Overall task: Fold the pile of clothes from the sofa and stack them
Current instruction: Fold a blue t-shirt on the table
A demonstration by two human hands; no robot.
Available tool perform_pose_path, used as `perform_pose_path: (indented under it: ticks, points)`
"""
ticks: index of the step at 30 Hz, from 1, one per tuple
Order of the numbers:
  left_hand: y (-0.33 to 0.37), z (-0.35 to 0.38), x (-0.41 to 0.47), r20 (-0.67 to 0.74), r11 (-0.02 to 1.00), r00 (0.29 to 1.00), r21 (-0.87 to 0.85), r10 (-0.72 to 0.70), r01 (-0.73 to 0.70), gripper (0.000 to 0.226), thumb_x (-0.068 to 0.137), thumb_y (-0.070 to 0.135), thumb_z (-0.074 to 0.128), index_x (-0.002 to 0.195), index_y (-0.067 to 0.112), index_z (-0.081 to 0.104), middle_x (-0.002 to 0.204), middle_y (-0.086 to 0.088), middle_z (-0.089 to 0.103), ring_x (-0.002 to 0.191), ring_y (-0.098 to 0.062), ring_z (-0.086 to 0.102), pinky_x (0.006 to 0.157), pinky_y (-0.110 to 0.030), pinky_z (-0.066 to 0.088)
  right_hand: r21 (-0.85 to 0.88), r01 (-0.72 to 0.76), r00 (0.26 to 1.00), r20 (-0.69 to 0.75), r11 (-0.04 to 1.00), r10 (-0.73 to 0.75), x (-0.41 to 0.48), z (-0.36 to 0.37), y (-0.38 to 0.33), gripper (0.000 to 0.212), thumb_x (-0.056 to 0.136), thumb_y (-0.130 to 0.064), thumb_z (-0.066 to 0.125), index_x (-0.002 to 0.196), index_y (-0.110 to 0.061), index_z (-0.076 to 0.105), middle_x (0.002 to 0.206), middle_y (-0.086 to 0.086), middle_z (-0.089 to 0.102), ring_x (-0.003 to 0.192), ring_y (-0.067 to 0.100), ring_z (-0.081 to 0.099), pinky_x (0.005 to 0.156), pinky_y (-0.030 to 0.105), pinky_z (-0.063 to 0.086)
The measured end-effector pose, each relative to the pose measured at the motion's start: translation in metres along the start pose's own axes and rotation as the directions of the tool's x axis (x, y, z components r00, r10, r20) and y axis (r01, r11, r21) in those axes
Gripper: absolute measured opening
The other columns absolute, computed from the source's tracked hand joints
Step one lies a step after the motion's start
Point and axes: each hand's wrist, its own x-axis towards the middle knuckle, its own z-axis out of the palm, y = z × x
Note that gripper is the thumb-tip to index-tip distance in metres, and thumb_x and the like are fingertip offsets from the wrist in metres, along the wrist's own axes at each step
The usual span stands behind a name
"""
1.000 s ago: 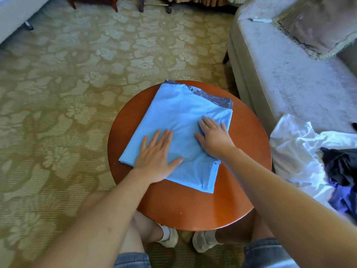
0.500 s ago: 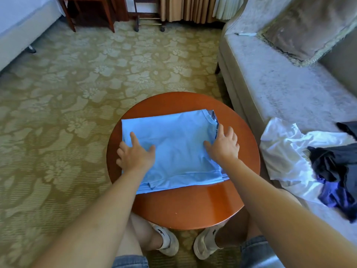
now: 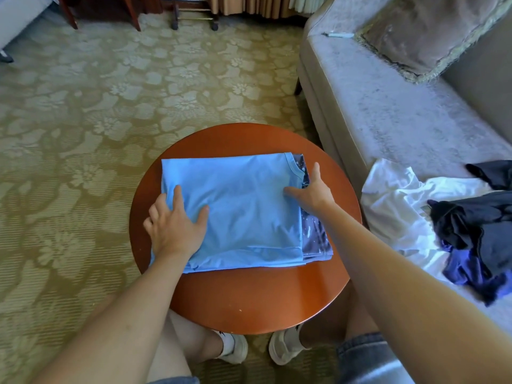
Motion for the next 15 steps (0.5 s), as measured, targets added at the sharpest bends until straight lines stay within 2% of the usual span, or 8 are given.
perform_pose_path:
  ticks: [1, 3, 5, 7, 10, 12, 15]
  points:
    - [0.0003, -0.0002, 0.001, 0.0, 1.0, 1.0, -0.002, 0.001, -0.001, 0.08, 0.09, 0.066, 0.041, 0.153, 0.023, 0.019, 0.152, -0.009, 0.023, 0.139, -0.029, 0.021, 0.111, -0.046, 0.02, 0.011, 0.002, 1.0, -0.003, 1.0, -0.002, -0.0007, -0.0001, 0.0008, 0.1, 0.088, -0.033, 0.067, 0.154, -0.03, -0.008, 0.142, 0.008, 0.046, 0.085, 0.024, 0.056, 0.059, 0.032, 0.052]
    - [0.0007, 0.0, 0.0019, -0.004, 1.0, 1.0, -0.005, 0.003, -0.003, 0.08, 0.09, 0.066, 0.041, 0.153, 0.022, 0.02, 0.152, -0.009, 0.024, 0.138, -0.029, 0.021, 0.11, -0.046, 0.02, 0.023, 0.022, 1.0, -0.02, 0.999, -0.021, -0.0016, 0.0011, 0.003, 0.098, 0.088, -0.031, 0.067, 0.154, -0.033, -0.006, 0.14, 0.006, 0.048, 0.083, 0.024, 0.059, 0.067, 0.039, 0.058]
    - [0.0002, 0.0002, 0.0018, -0.006, 1.0, 1.0, -0.01, 0.004, -0.004, 0.08, 0.09, 0.066, 0.042, 0.153, 0.022, 0.021, 0.152, -0.009, 0.025, 0.138, -0.029, 0.022, 0.11, -0.046, 0.021, 0.034, 0.057, 0.998, -0.026, 0.998, -0.056, 0.0001, 0.0026, 0.003, 0.097, 0.088, -0.027, 0.067, 0.154, -0.035, -0.004, 0.14, 0.004, 0.048, 0.085, 0.023, 0.058, 0.071, 0.039, 0.057]
    - [-0.0003, 0.0003, 0.0009, -0.013, 1.0, 1.0, -0.016, 0.008, -0.008, 0.079, 0.09, 0.065, 0.043, 0.153, 0.022, 0.022, 0.152, -0.009, 0.025, 0.138, -0.029, 0.023, 0.11, -0.046, 0.021, 0.097, 0.076, 0.997, -0.008, 0.992, -0.075, 0.0041, 0.0024, 0.0005, 0.1, 0.087, -0.021, 0.069, 0.154, -0.032, -0.003, 0.147, 0.002, 0.042, 0.097, 0.022, 0.054, 0.076, 0.034, 0.052]
    - [-0.0009, -0.0007, 0.0013, -0.016, 1.0, 1.0, -0.026, 0.008, -0.008, 0.079, 0.089, 0.065, 0.044, 0.152, 0.022, 0.023, 0.151, -0.009, 0.026, 0.137, -0.029, 0.024, 0.11, -0.046, 0.021, 0.254, 0.048, 0.997, 0.044, 0.966, -0.061, 0.0077, 0.0018, -0.0034, 0.108, 0.083, -0.014, 0.074, 0.155, -0.028, -0.005, 0.15, -0.002, 0.037, 0.114, 0.023, 0.054, 0.091, 0.039, 0.051]
    - [-0.0009, -0.0002, 0.0013, -0.018, 0.999, 1.0, -0.035, 0.005, -0.006, 0.079, 0.089, 0.065, 0.044, 0.152, 0.022, 0.023, 0.151, -0.01, 0.026, 0.137, -0.029, 0.024, 0.11, -0.046, 0.021, 0.268, 0.059, 0.995, 0.056, 0.962, -0.077, 0.0063, 0.0036, -0.0029, 0.108, 0.083, -0.014, 0.074, 0.154, -0.03, -0.006, 0.15, -0.003, 0.037, 0.114, 0.024, 0.056, 0.091, 0.04, 0.052]
    - [-0.0011, 0.0013, 0.0022, -0.02, 0.998, 1.0, -0.056, -0.001, -0.001, 0.079, 0.089, 0.065, 0.045, 0.152, 0.022, 0.022, 0.152, -0.01, 0.026, 0.137, -0.029, 0.024, 0.11, -0.046, 0.021, 0.229, 0.11, 0.991, 0.044, 0.967, -0.123, 0.0011, 0.0068, 0.0042, 0.102, 0.087, -0.014, 0.07, 0.154, -0.034, -0.005, 0.151, -0.003, 0.036, 0.106, 0.021, 0.053, 0.083, 0.034, 0.051]
